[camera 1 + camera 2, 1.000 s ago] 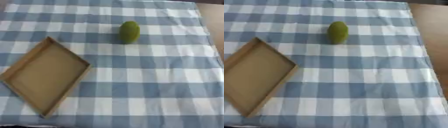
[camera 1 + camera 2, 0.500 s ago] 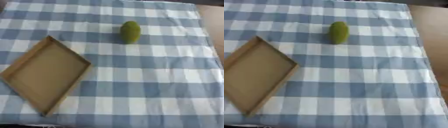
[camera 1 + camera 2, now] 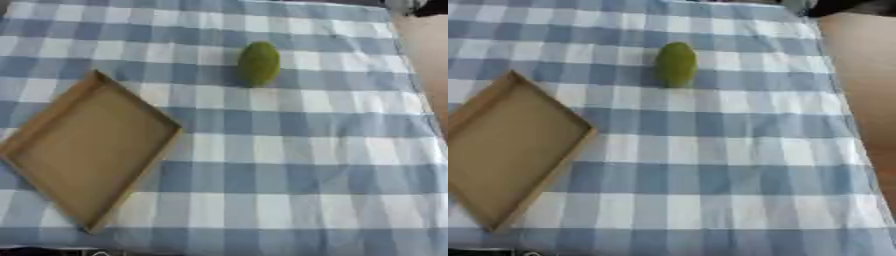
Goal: Pick up objects on the table and place them in the box.
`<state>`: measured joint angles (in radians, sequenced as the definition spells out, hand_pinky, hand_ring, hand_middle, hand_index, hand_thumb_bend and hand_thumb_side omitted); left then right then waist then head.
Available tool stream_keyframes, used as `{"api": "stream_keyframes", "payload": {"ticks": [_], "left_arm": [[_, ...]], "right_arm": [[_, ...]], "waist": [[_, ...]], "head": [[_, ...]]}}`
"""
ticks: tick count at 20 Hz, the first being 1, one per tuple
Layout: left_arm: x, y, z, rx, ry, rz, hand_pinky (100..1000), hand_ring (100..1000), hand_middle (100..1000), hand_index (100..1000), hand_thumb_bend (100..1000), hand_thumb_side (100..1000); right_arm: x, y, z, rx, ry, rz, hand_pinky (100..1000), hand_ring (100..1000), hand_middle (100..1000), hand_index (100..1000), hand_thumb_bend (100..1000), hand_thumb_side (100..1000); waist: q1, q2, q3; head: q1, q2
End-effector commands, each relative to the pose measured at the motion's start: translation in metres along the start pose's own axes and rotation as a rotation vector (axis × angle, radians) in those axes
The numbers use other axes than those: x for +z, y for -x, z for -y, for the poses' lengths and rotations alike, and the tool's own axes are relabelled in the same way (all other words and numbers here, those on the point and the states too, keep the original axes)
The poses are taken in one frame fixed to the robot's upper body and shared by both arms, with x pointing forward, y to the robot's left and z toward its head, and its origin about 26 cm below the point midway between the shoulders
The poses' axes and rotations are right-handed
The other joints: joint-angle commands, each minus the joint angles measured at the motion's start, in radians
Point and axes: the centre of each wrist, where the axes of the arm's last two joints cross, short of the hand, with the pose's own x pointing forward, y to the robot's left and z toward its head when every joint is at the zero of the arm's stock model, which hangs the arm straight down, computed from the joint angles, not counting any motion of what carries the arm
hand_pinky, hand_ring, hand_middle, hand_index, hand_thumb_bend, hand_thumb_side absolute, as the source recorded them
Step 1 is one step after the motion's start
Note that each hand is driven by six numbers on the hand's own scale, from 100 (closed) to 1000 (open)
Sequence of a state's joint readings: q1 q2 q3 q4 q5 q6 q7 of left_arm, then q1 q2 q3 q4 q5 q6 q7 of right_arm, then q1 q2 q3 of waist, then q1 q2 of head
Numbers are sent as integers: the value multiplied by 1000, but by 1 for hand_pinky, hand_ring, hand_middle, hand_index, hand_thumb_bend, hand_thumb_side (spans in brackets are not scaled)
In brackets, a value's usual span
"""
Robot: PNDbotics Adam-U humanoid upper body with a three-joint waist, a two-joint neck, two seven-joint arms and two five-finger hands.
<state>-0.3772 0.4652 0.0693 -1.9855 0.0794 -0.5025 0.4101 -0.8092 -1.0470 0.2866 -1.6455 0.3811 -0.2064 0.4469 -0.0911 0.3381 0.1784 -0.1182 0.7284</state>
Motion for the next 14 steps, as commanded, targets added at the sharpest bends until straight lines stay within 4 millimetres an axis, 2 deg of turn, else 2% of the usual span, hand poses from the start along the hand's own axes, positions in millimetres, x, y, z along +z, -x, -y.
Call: {"api": "stream_keyframes", "payload": {"ticks": [1,7,14], "left_arm": [[-7,-5,-2,-4,31,25,613,649,644,794,230,442],[-7,-5,-2,-4,36,21,613,650,644,794,229,442],[-6,-4,-2,0,37,18,613,650,643,794,227,443]], "right_arm": [[-6,3,4,54,-93,26,957,1000,945,983,100,251],[-32,0,3,94,-176,123,966,1000,939,969,100,251],[-67,5,-6,55,-213,171,984,1000,951,977,100,253]], "waist": [[3,-26,-1],[3,-30,-3],[5,-32,-3]], "head": [[-5,1],[-8,2],[-11,5]]}}
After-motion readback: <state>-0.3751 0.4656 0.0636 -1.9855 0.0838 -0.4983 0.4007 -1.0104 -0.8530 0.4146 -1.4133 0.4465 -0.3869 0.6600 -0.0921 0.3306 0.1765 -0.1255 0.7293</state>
